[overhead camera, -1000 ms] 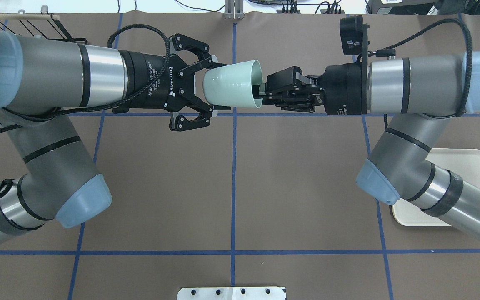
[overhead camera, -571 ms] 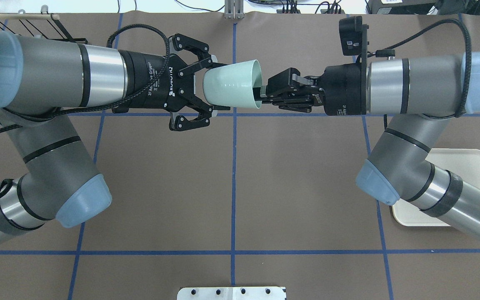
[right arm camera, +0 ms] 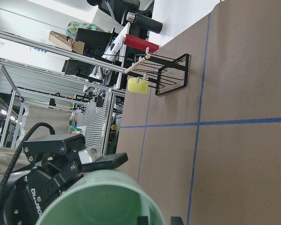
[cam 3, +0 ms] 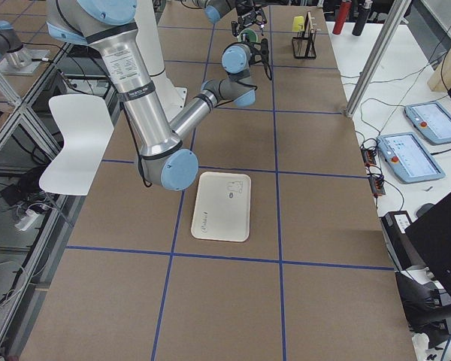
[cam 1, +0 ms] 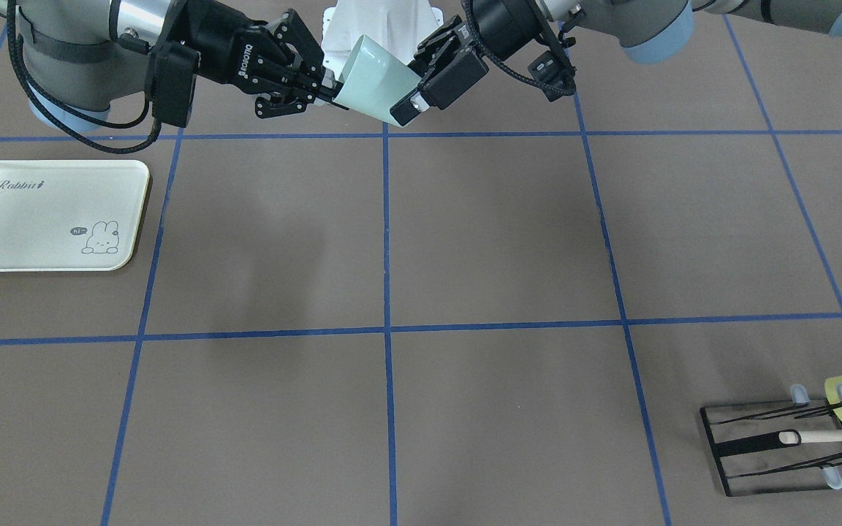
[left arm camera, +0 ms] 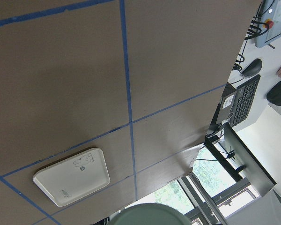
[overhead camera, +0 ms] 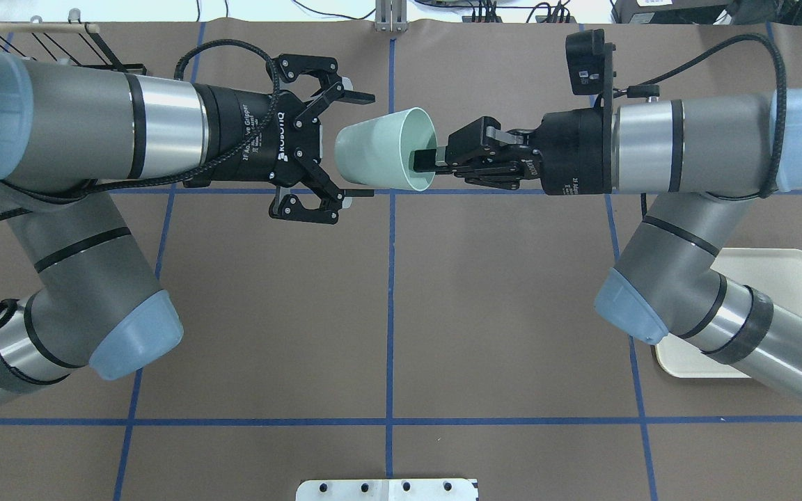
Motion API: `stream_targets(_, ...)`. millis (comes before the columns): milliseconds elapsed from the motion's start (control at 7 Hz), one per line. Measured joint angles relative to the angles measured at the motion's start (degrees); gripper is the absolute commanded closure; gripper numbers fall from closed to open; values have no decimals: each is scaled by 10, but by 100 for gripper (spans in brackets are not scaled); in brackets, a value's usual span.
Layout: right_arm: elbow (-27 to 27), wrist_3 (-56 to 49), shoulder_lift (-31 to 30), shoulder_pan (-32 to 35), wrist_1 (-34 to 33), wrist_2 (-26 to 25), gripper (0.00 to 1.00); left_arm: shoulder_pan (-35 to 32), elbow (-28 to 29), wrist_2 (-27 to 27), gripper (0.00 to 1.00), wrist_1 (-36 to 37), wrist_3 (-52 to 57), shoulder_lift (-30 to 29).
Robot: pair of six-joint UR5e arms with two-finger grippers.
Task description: Left arm grabs green cup and hands to right arm on tray
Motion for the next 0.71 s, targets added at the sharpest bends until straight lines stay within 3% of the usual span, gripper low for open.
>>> stream_targets(714,-10,-15,-7,20,-2,-23,100,-7,2,-1,0,1,23,1)
